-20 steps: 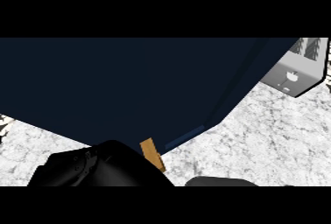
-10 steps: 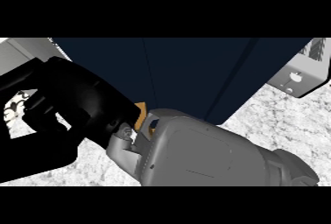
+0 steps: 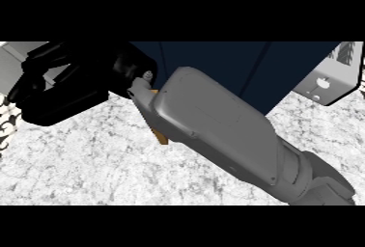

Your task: Pick up the wine, place it into the cabinet and close the cabinet

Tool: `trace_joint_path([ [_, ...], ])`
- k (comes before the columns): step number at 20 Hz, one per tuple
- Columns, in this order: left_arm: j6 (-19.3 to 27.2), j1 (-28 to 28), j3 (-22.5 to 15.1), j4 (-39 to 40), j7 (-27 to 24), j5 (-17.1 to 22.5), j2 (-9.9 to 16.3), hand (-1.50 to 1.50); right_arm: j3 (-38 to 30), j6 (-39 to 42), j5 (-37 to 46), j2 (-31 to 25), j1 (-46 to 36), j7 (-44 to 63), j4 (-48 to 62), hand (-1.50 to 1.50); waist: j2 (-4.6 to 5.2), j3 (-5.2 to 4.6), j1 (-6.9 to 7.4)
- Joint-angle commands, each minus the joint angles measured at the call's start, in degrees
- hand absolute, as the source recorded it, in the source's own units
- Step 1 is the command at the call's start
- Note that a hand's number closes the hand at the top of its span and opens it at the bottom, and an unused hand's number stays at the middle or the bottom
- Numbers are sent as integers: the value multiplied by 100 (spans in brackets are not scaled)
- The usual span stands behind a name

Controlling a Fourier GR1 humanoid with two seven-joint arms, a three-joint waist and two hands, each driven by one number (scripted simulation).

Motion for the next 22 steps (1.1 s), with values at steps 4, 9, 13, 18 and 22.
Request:
trace_joint_path([
  [4,-40,113,423,-146,294,240,101,-150,-531,232,645,-202,-220,-1253,1563,150,-13,14,-110],
  [9,-211,33,413,80,261,99,99,-150,-610,331,764,-442,-28,-1637,1935,150,2,9,-197],
  [13,-181,-63,234,-168,312,172,9,-150,-656,578,710,-760,132,-1773,2103,150,43,12,-231],
  [18,-257,-147,80,-265,386,249,-19,-150,-779,599,672,-938,303,-2076,2150,150,69,10,-372],
  [22,-115,-235,-128,-340,482,201,-56,-150,-777,665,609,-964,246,-2165,2189,150,109,4,-476],
])
